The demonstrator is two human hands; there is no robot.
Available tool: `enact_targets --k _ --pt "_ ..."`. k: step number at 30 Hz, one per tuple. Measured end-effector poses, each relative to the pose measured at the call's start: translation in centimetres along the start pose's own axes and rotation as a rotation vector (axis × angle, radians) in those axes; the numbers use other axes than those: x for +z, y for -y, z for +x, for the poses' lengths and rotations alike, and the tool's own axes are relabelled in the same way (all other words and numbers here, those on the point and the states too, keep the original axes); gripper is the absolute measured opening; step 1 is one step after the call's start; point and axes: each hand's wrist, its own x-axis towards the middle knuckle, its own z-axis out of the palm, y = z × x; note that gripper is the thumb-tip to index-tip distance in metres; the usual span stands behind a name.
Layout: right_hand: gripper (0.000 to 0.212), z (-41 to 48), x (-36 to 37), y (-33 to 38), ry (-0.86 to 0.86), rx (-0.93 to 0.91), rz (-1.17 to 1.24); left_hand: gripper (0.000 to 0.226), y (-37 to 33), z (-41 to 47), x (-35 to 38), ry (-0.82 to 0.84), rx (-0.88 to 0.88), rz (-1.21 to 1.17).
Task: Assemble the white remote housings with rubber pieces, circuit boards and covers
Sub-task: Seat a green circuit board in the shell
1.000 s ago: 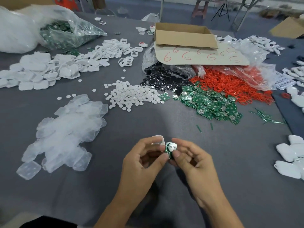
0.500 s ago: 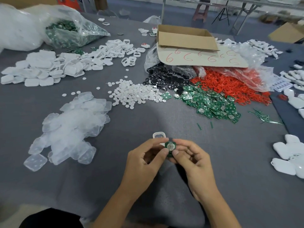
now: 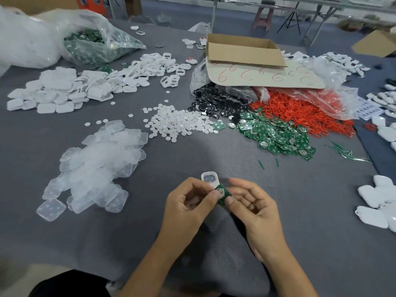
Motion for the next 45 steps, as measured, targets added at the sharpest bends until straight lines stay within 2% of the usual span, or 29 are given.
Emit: enact_targets --k 6,10,17,20,22,24,26,29,32,36,40,45 --pt "0.024 -0.2 0.6 -0.1 -0.054 -0.051 -0.096 0.027 0.2 0.0 -0.1 -0.022 -0.019 -0.013" --pt "0.045 -0.4 0.9 -0.4 0.006 -0.096 -0.181 0.021 -0.1 0.0 -0.1 0.004 -0.029 -0.049" --pt "0.043 -0.4 -0.3 0.6 0.04 -0.23 -0.633 0.024 0.4 -0.1 0.0 0.058 -0.025 0.083" --pt "0.045 -0.6 -1.5 1.4 0.066 -0.14 -0.674 0.029 0.5 -0.2 0.0 0.079 0.001 0.166" --pt "0.044 -0.7 -2.7 1.8 0.067 -0.155 -0.807 0.034 0.8 -0.2 0.1 -0.041 0.075 0.338" --pt "0.039 -0.5 -3.8 2.3 0.103 -0.219 -1.088 0.049 1.1 -0.3 0.6 -0.218 0.14 0.551" --pt "0.034 -0.3 -4.5 2.5 0.146 -0.212 -1.238 0.069 1.2 -0.3 1.7 -0.287 0.099 0.668" --pt "0.03 -0.1 -4.7 2.8 0.207 -0.151 -1.254 0.09 1.4 0.4 3.1 -0.27 0.059 0.861" --pt "0.03 0.5 -4.8 3.5 0.213 -0.079 -1.197 0.093 1.1 1.6 3.4 -0.278 0.013 0.917" --pt "0.036 1.8 -4.6 4.5 0.178 -0.092 -1.157 0.097 1.5 1.6 2.2 -0.173 0.038 0.771" --pt "0.033 3.4 -3.1 4.9 0.282 -0.11 -1.133 0.112 2.0 1.5 -0.3 0.019 -0.007 0.599" --pt "0.03 5.4 -0.9 4.3 0.455 -0.171 -1.221 0.108 2.2 1.7 -1.5 -0.059 0.115 0.872"
